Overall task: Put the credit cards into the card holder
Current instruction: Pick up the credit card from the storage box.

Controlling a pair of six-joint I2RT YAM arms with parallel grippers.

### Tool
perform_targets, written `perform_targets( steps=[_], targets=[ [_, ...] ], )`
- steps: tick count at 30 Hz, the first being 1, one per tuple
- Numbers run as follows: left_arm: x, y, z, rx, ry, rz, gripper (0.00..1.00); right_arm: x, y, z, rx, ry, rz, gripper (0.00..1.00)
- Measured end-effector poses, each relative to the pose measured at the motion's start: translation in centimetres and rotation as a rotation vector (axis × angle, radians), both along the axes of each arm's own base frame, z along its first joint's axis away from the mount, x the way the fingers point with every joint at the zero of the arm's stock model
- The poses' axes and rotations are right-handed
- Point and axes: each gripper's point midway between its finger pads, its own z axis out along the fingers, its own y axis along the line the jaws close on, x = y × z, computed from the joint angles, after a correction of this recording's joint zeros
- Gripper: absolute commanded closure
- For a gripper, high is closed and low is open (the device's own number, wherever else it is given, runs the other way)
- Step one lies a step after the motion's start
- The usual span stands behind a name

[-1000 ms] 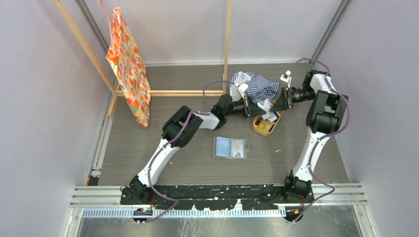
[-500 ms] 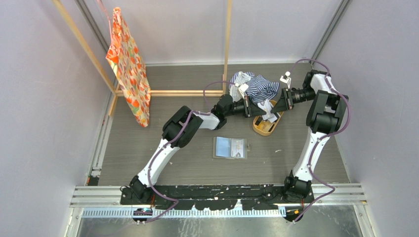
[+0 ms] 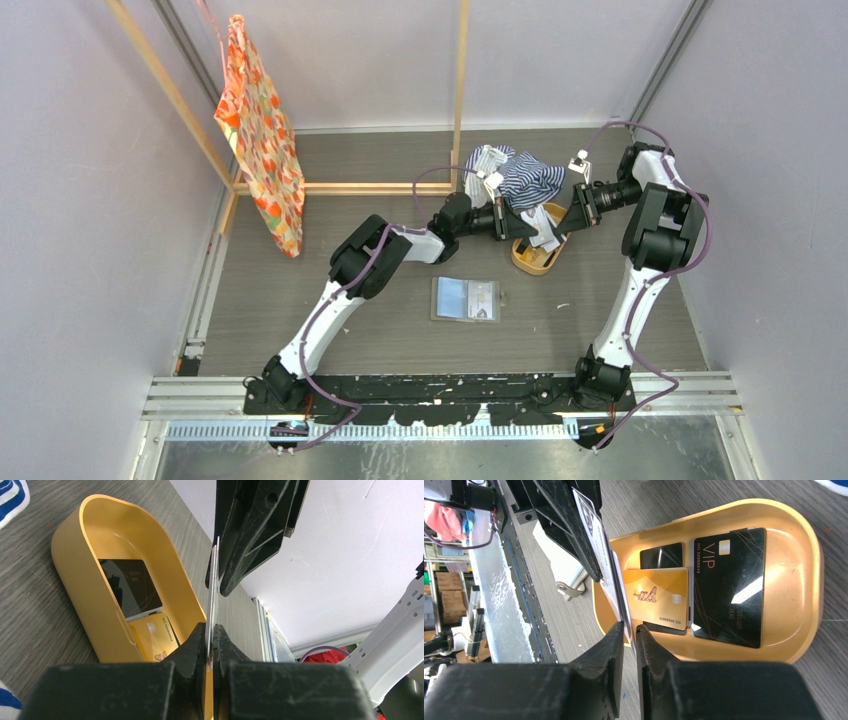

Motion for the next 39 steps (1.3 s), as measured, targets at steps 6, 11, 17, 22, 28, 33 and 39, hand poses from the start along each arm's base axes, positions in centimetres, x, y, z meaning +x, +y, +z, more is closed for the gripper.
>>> perform_targets(
  steps=[6, 11, 17, 22, 28, 33, 39],
  targets=[
    [-0.1, 0.0, -0.1, 0.009, -0.007, -0.008, 0.97, -0.2, -0.2, -0.2, -0.014, -0.001, 0.013, 0.99],
    [-0.1, -0.1, -0.2, 0.018, -0.006, -0.012, 0.89, -0.2, -0.3, -0.3, -0.02, 0.0, 0.017, 0.99],
    [0.0, -0.5, -0.7, 0.044, -0.004, -0.023, 0.81, -0.4, -0.5, -0.4, -0.035, 0.009, 0.02, 0.99],
    [0.0, -0.6, -1.2, 0.059, -0.005, -0.024, 0.75, -0.7, -1.1, -0.6, -0.055, 0.031, 0.01, 0.99],
    [0.2, -0.6, -1.3, 0.071, -0.014, -0.022, 0.72, -1.0, -1.9, -0.7, -0.074, 0.091, -0.034, 0.99],
    [0.3, -0.6, -1.4, 0.079, -0.027, -0.021, 0.72, -1.3, -2.2, -0.2, -0.096, 0.135, -0.069, 0.99],
    [0.4, -0.6, -1.3, 0.095, -0.034, -0.019, 0.7, -1.3, -3.0, 2.2, -0.126, 0.122, -0.139, 0.99]
  ],
)
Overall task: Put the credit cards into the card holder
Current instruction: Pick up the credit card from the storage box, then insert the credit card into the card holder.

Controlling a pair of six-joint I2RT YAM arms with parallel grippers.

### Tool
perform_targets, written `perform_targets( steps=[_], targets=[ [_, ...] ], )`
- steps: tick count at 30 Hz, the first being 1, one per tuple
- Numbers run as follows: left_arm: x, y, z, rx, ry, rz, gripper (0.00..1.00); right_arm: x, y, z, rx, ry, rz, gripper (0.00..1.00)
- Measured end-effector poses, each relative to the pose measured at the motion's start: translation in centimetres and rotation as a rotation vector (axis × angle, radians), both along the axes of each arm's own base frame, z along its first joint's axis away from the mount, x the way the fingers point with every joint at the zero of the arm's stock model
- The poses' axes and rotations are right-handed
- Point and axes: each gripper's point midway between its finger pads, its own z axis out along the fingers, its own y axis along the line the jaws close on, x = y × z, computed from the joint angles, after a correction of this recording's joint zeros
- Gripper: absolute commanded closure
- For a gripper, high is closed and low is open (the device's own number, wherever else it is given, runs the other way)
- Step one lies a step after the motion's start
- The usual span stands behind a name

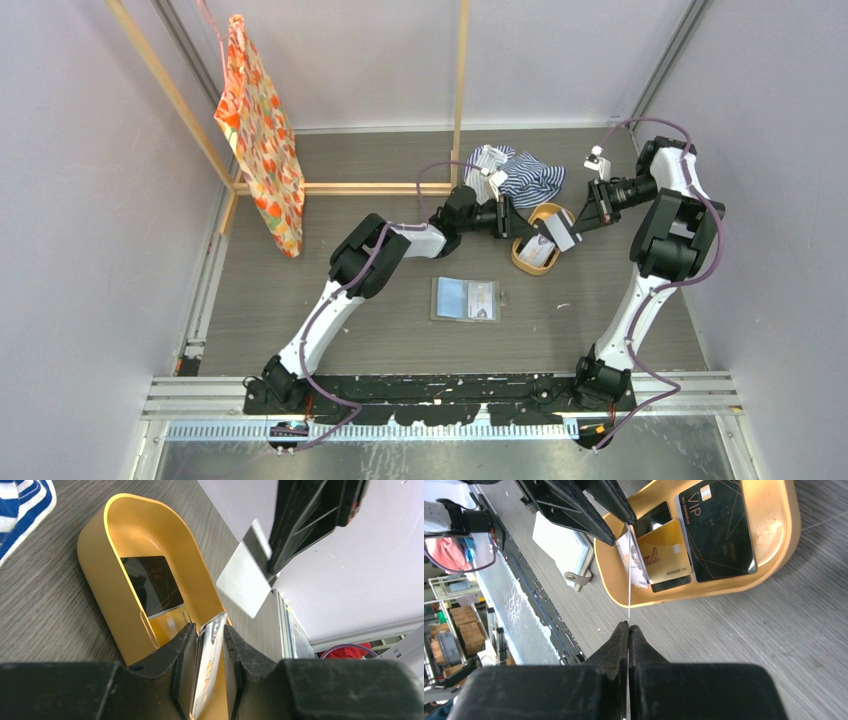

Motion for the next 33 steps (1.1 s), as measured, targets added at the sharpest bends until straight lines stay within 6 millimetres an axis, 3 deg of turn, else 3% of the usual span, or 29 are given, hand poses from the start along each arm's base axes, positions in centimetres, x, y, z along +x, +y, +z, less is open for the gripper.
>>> perform_targets(
  steps=[9, 15, 18, 21, 24, 27, 33],
  targets=[
    [0.0, 0.6, 1.4, 0.041, -0.002, 0.031, 0.61, 0.5, -0.2, 2.7, 0.017, -0.054, -0.055, 0.99],
    [-1.1, 2.3, 5.9, 0.024, -0.042, 0.064, 0.49, 0.1, 0.7, 5.2, 0.059, -0.113, -0.08, 0.99],
    [-2.0, 3.7, 8.7, 0.01, -0.081, 0.082, 0.36, -0.8, 1.6, 7.2, 0.082, -0.157, -0.088, 0.99],
    [-3.6, 5.9, 10.7, 0.01, -0.126, 0.109, 0.02, -1.5, 2.9, 9.3, 0.126, -0.267, -0.054, 0.99],
    [-5.7, 9.0, 11.5, 0.03, -0.176, 0.15, 0.0, -2.2, 4.6, 10.0, 0.17, -0.379, 0.012, 0.99],
    [-7.9, 12.3, 11.9, 0.042, -0.241, 0.19, 0.0, -4.2, 7.4, 9.6, 0.208, -0.457, 0.131, 0.99],
    [-11.8, 17.0, 11.8, 0.019, -0.409, 0.215, 0.0, -8.3, 13.1, 8.4, 0.25, -0.749, 0.5, 0.99]
  ],
)
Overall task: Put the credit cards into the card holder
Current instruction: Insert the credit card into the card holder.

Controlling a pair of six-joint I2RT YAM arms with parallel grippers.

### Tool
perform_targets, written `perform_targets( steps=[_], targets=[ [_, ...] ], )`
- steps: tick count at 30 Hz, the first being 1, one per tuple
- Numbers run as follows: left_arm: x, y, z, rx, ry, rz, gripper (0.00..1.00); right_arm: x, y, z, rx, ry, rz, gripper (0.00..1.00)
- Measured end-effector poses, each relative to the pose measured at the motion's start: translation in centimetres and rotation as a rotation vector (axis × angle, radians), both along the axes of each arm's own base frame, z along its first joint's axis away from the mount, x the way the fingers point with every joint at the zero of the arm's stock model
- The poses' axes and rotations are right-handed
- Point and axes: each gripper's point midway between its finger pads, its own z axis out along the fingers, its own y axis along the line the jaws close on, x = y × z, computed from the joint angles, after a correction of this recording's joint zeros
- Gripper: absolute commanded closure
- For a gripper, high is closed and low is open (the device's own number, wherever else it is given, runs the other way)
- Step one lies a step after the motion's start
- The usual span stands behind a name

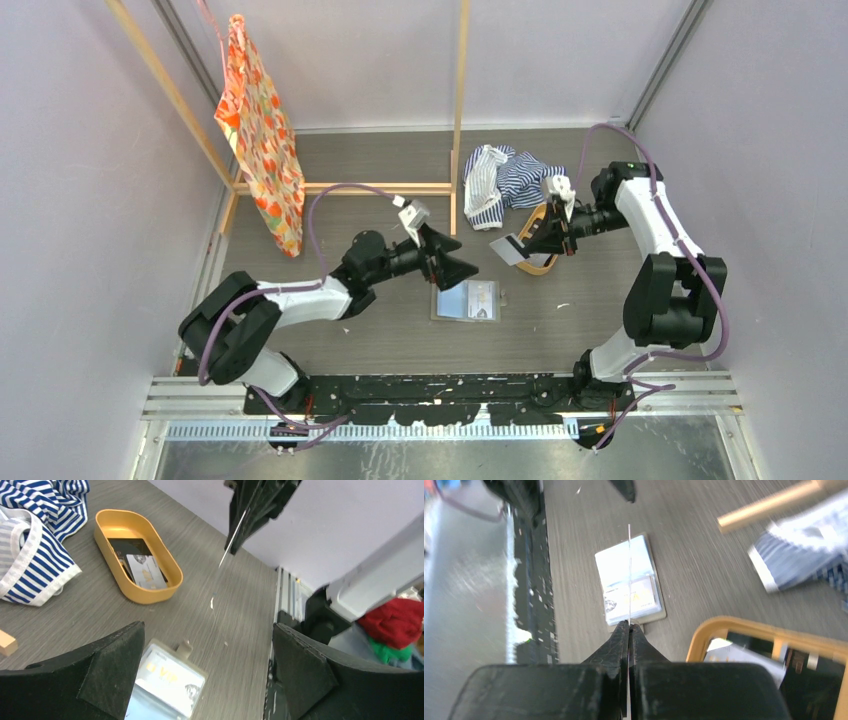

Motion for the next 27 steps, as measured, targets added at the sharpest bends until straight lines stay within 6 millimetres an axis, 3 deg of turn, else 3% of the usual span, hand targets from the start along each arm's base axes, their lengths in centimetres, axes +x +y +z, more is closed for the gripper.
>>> perform_targets(
  steps=[7, 9, 14, 17, 21, 23, 27],
  targets=[
    [-5.4, 3.4, -2.3, 0.044, -0.198, -0.072, 0.0, -3.4, 3.5, 0.4, 0.014, -0.302, 0.248, 0.99],
    [-7.1, 3.8, -1.6, 0.051, -0.278, -0.094, 0.0, -4.6, 4.3, 0.2, 0.023, -0.329, 0.299, 0.99],
    [-9.4, 3.5, 2.7, 0.018, -0.48, -0.089, 0.0, -6.5, 5.6, 0.0, 0.045, -0.353, 0.369, 0.99],
    [-9.1, 3.1, 2.6, 0.037, -0.512, -0.062, 0.03, -6.7, 5.9, 0.3, 0.061, -0.368, 0.373, 0.99],
    [-7.8, 2.3, -0.3, 0.098, -0.446, -0.029, 0.07, -7.1, 6.1, 0.6, 0.073, -0.294, 0.345, 0.99],
    [-7.3, 2.2, -1.4, 0.119, -0.393, -0.008, 0.05, -7.5, 6.1, 0.7, 0.069, -0.203, 0.312, 0.99],
    [-6.5, 2.8, -0.9, 0.09, -0.306, 0.051, 0.0, -7.9, 6.0, 0.6, 0.041, -0.01, 0.233, 0.99]
  ],
)
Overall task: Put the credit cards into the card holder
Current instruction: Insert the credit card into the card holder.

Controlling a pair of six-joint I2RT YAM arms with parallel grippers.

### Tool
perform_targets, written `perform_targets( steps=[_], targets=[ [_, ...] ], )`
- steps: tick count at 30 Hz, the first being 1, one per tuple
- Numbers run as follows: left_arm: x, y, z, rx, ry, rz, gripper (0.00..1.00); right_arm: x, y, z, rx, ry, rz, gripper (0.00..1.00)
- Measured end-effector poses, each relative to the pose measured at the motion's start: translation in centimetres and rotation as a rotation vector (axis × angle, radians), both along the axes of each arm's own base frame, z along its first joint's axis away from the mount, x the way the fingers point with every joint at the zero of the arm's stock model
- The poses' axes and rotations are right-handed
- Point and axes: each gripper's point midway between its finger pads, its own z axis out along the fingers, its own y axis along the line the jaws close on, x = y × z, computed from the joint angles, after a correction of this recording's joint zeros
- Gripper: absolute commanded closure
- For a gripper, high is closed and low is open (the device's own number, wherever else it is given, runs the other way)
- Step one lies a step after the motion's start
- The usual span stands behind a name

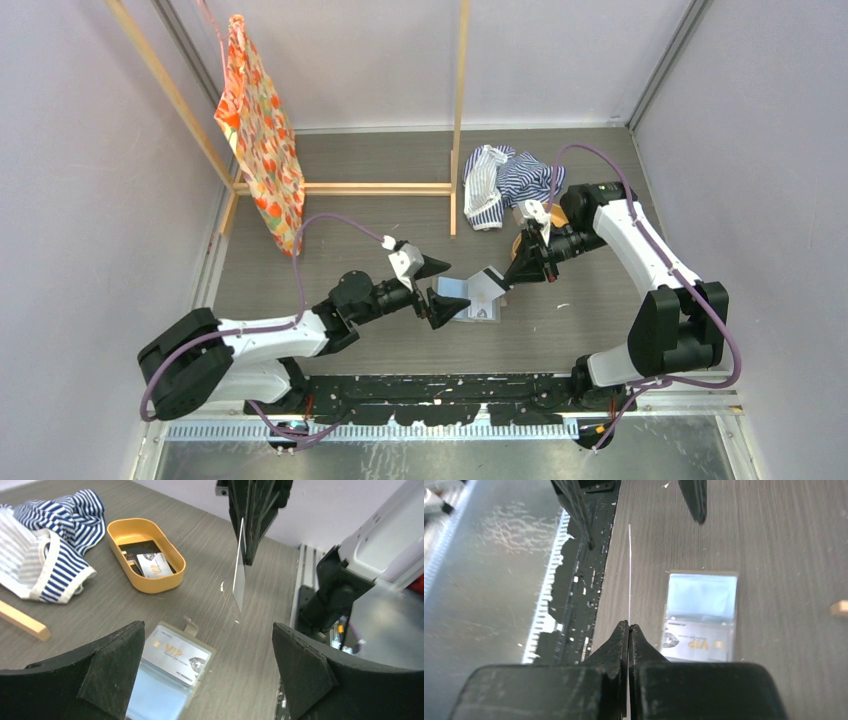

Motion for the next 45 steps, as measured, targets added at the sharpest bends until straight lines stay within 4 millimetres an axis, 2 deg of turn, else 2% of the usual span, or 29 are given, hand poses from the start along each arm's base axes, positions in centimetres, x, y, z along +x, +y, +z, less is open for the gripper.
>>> perform_targets(
  steps=[5, 8, 11, 17, 21, 29, 38, 45],
  targets=[
    [0.6, 1.6, 1.8, -0.076, 0.121, 0.048, 0.0, 0.5, 0.0, -1.3, -0.084, 0.244, -0.135, 0.99],
    [1.1, 2.1, 1.7, -0.097, 0.198, 0.054, 0.05, 1.5, 0.0, -3.0, -0.171, 0.356, -0.218, 0.99],
    [1.7, 2.9, -0.1, -0.057, 0.309, 0.069, 0.11, 2.3, 0.2, -5.0, -0.266, 0.473, -0.28, 0.99],
    [2.5, 4.8, -3.8, 0.03, 0.506, 0.135, 0.28, 3.0, -0.4, -9.4, -0.427, 0.694, -0.406, 0.99],
    [2.4, 5.4, -5.7, 0.068, 0.6, 0.185, 0.35, 3.5, -0.6, -10.9, -0.502, 0.746, -0.492, 0.99],
    [3.1, 5.5, -7.7, 0.079, 0.677, 0.246, 0.41, 4.1, 0.7, -12.7, -0.567, 0.904, -0.538, 0.99],
    [3.4, 5.3, -9.9, 0.11, 0.73, 0.274, 0.43, 3.6, 1.3, -12.2, -0.568, 1.038, -0.597, 0.99],
    [4.0, 5.3, -11.4, 0.158, 0.763, 0.308, 0.5, 2.9, 1.1, -12.8, -0.598, 1.123, -0.659, 0.99]
  ],
)
